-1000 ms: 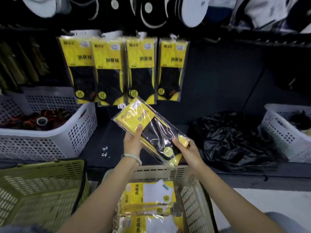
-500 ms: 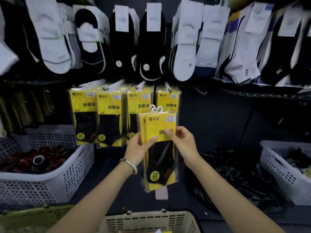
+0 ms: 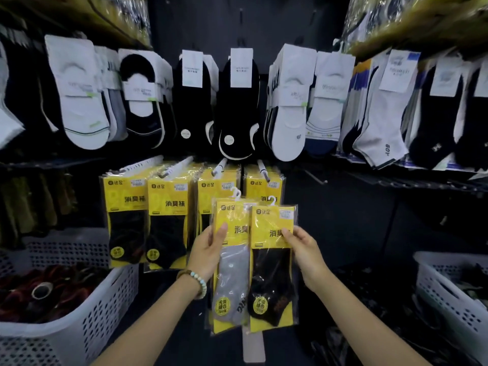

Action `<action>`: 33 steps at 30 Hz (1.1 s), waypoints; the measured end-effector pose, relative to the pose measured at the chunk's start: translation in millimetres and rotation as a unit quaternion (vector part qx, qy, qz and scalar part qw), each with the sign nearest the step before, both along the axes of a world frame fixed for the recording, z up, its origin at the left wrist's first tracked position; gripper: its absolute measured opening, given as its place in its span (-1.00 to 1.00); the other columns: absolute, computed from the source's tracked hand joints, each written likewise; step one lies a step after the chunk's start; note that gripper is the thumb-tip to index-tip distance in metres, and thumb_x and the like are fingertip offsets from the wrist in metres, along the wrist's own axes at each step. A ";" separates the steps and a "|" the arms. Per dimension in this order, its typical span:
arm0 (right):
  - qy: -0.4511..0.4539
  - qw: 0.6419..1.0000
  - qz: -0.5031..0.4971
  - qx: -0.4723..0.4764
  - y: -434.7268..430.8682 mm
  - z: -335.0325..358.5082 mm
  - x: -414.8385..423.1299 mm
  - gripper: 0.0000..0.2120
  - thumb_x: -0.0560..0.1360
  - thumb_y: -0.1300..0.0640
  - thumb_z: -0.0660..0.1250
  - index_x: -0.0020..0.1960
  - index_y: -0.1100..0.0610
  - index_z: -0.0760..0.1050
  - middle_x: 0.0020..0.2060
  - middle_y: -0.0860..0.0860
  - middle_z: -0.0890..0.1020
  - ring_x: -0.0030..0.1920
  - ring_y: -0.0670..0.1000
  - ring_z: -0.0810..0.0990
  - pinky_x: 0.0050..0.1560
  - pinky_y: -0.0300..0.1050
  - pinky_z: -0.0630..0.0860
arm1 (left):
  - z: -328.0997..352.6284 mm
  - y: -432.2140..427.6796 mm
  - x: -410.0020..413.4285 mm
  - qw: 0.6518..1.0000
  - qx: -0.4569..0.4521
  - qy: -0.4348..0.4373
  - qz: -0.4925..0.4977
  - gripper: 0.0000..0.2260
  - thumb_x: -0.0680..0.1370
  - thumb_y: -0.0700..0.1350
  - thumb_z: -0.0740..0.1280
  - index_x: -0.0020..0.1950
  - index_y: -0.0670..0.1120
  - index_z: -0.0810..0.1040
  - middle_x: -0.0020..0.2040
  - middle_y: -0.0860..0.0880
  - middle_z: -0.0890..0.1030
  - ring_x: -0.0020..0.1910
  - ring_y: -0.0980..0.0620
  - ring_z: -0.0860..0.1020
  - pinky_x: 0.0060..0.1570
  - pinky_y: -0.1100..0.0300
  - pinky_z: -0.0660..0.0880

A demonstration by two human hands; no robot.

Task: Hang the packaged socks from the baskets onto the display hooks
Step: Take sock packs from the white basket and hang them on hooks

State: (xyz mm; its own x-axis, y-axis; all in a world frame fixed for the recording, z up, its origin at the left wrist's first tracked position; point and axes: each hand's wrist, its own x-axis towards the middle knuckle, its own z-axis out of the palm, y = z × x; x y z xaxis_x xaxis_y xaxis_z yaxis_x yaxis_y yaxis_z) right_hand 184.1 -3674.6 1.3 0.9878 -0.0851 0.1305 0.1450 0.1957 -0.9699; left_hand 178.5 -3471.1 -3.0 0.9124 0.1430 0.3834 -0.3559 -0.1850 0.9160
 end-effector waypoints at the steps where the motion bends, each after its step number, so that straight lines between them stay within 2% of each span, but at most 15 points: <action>1: 0.005 1.000 -0.012 0.004 -2.9 1.5 4.8 -0.83 0.58 0.17 0.26 0.11 0.19 0.55 -0.01 0.11 0.68 0.01 0.07 0.65 0.15 0.00 0.55 | 3.1 3.9 3.1 1.000 0.002 -0.008 0.014 -0.68 0.51 0.14 0.19 -0.32 -0.04 0.35 -0.51 0.17 0.30 -0.51 0.25 0.28 -0.45 0.44 0.27; 5: -0.003 0.998 -0.063 -0.004 -9.7 17.4 28.2 -0.86 0.60 0.18 0.23 0.07 0.13 0.55 0.03 0.10 0.66 0.06 0.07 0.63 0.19 0.01 0.51 | 15.8 17.6 15.9 0.999 -0.004 -0.023 0.036 -0.74 0.58 0.05 0.19 -0.24 -0.04 0.47 -0.50 0.16 0.35 -0.50 0.28 0.35 -0.40 0.44 0.35; 8: -0.030 0.996 -0.074 -0.039 -6.9 31.8 47.0 -0.88 0.59 0.18 0.23 -0.01 0.07 0.55 -0.03 0.03 0.67 -0.01 -0.01 0.63 0.13 -0.09 0.53 | 22.3 24.0 22.1 0.998 -0.003 -0.029 0.050 -0.71 0.56 0.09 0.18 -0.28 -0.04 0.42 -0.52 0.15 0.31 -0.51 0.24 0.30 -0.42 0.42 0.30; 11: -0.057 0.994 -0.058 -0.075 1.6 38.9 63.2 -0.88 0.59 0.20 0.24 -0.03 0.06 0.54 -0.03 0.02 0.66 -0.01 -0.04 0.62 0.07 -0.19 0.52 | 26.2 30.3 27.1 0.997 -0.003 -0.026 0.066 -0.69 0.55 0.12 0.18 -0.29 -0.05 0.36 -0.48 0.14 0.27 -0.47 0.19 0.29 -0.37 0.32 0.26; 13: -0.052 0.994 -0.051 -0.083 7.7 37.9 73.5 -0.89 0.59 0.20 0.25 0.00 0.08 0.54 0.00 0.05 0.66 0.00 -0.02 0.63 0.08 -0.17 0.53 | 28.9 31.5 25.6 0.997 -0.004 -0.033 0.068 -0.69 0.52 0.14 0.19 -0.31 -0.03 0.36 -0.46 0.14 0.24 -0.46 0.15 0.26 -0.38 0.27 0.25; 15: -0.037 0.995 -0.048 -0.080 12.2 35.2 83.1 -0.87 0.59 0.20 0.25 0.08 0.14 0.54 0.02 0.07 0.66 0.02 0.00 0.63 0.05 -0.17 0.53 | 29.3 30.4 23.6 0.997 -0.012 -0.033 0.066 -0.69 0.51 0.15 0.20 -0.23 -0.08 0.48 -0.43 0.19 0.20 -0.46 0.15 0.34 -0.32 0.12 0.38; 16: -0.027 0.995 -0.051 -0.077 13.7 33.8 87.4 -0.84 0.58 0.20 0.26 0.12 0.17 0.54 0.01 0.06 0.66 0.01 0.00 0.62 0.01 -0.20 0.53 | 29.2 29.8 23.1 0.997 -0.015 -0.026 0.067 -0.67 0.54 0.12 0.21 -0.13 -0.14 0.52 -0.45 0.07 0.44 -0.40 0.15 0.44 -0.16 0.04 0.45; 17: -0.013 0.996 -0.055 -0.071 14.7 32.4 91.3 -0.81 0.58 0.18 0.27 0.15 0.19 0.55 -0.02 0.04 0.66 -0.02 -0.02 0.62 -0.05 -0.22 0.52 | 29.2 29.5 22.8 0.997 -0.017 -0.019 0.067 -0.69 0.56 0.09 0.21 -0.05 -0.14 0.53 -0.17 -0.03 0.56 -0.31 0.14 0.50 -0.04 0.03 0.46; 18: 0.006 0.996 -0.061 -0.064 15.2 30.8 94.5 -0.80 0.57 0.15 0.29 0.14 0.20 0.55 -0.05 0.03 0.65 -0.05 -0.03 0.62 -0.08 -0.22 0.53 | 28.7 29.7 22.7 0.998 -0.021 -0.016 0.065 -0.74 0.56 0.08 0.20 -0.06 -0.08 0.53 -0.31 0.05 0.54 -0.26 0.16 0.51 -0.03 0.06 0.46; 21: 0.064 0.991 -0.097 -0.066 12.1 22.6 99.8 -0.77 0.53 0.08 0.35 0.10 0.21 0.57 0.01 0.10 0.65 0.05 0.07 0.61 0.11 0.00 0.56 | 26.6 30.7 21.7 0.998 -0.034 -0.014 0.044 -0.80 0.56 0.08 0.20 -0.01 0.02 0.54 -0.16 0.11 0.58 -0.15 0.23 0.51 -0.12 0.30 0.41; 23: 0.083 0.986 -0.131 -0.057 7.3 15.3 96.7 -0.79 0.53 0.12 0.35 0.09 0.23 0.55 0.07 0.17 0.62 0.10 0.12 0.59 0.22 0.08 0.51 | 25.1 31.6 19.6 0.998 -0.039 -0.010 0.039 -0.80 0.56 0.08 0.20 0.00 0.02 0.54 -0.14 0.12 0.58 -0.13 0.24 0.52 -0.15 0.36 0.37; 26: 0.079 0.981 -0.163 -0.063 0.8 10.1 82.5 -0.77 0.53 0.16 0.35 0.14 0.25 0.51 0.08 0.15 0.60 0.04 0.06 0.57 0.17 -0.01 0.52 | 25.0 30.1 14.9 0.999 -0.035 -0.002 0.034 -0.88 0.55 0.09 0.20 -0.04 0.12 0.51 -0.13 0.19 0.57 -0.15 0.37 0.52 -0.22 0.48 0.32; 28: 0.059 0.988 -0.130 -0.062 3.9 13.3 69.3 -0.78 0.54 0.13 0.33 0.15 0.21 0.51 0.04 0.11 0.60 -0.02 0.02 0.57 0.09 -0.06 0.54 | 24.2 25.5 13.0 0.999 -0.037 0.008 0.026 -0.88 0.55 0.10 0.20 0.00 0.13 0.48 -0.13 0.30 0.52 -0.21 0.51 0.48 -0.27 0.56 0.31; 31: 0.008 0.996 -0.036 -0.077 21.5 26.6 43.5 -0.80 0.56 0.07 0.29 0.12 0.14 0.53 0.00 0.03 0.61 -0.05 -0.04 0.60 -0.03 -0.21 0.57 | 23.6 13.2 13.3 0.998 -0.051 0.034 0.016 -0.83 0.55 0.12 0.21 0.02 0.08 0.49 -0.12 0.26 0.47 -0.20 0.39 0.45 -0.17 0.56 0.31; 33: -0.027 0.995 0.000 -0.100 32.8 32.0 29.5 -0.77 0.54 0.03 0.32 0.13 0.12 0.54 0.02 0.03 0.63 0.00 -0.03 0.62 -0.04 -0.24 0.57 | 26.1 2.0 11.5 0.997 -0.056 0.045 0.006 -0.84 0.53 0.14 0.22 -0.12 0.09 0.48 -0.23 0.19 0.44 -0.30 0.32 0.39 -0.29 0.48 0.33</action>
State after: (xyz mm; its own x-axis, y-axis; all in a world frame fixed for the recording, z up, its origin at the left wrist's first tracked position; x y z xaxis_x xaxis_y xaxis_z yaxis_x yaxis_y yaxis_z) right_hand 213.6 -3641.8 33.3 0.9789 -0.0529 0.1973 0.1975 -0.0007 -0.9803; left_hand 190.0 -3469.1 23.1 0.9401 0.1917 0.2819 -0.2703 -0.0845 0.9591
